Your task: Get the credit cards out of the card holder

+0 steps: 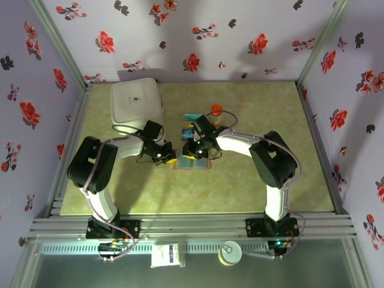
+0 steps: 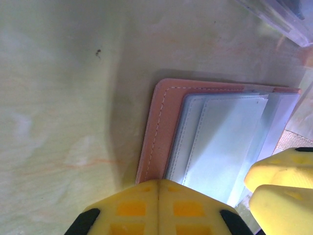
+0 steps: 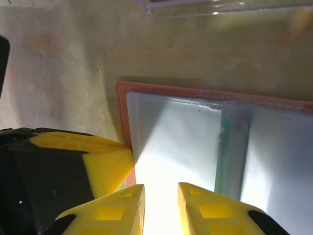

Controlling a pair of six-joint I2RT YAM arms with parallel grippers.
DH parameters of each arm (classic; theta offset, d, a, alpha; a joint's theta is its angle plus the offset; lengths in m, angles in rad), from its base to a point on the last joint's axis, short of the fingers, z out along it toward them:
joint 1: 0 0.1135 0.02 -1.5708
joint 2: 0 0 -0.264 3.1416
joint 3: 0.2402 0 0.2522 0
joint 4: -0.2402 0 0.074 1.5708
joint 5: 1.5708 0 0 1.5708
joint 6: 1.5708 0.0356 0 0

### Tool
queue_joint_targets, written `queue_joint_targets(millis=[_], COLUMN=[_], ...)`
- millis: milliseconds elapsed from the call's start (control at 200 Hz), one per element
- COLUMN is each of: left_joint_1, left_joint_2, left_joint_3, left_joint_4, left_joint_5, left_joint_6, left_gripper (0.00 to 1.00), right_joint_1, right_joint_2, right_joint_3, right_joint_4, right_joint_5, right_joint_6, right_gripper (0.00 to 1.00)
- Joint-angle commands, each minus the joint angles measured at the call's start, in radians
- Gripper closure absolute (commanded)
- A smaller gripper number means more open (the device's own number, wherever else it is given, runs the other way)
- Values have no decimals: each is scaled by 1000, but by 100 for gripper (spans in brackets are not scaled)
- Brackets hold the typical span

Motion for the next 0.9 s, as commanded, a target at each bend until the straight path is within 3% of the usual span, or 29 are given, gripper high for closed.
queue_joint_targets(millis=[0,895], left_joint_1=[-6,-2], left_joint_2=[2,36], left_joint_3=[0,27], left_joint_4=[-11,-43], left_joint_5=[-37,-39], left_joint_6=[6,34], left_gripper=[100,100], right_joint_1=[7,2], right_joint_2=[28,29], right_joint_3=[35,58], right_joint_4=[-13,-154], right_joint_5=[-8,96], right_joint_6=[3,-62], right_gripper=[76,77])
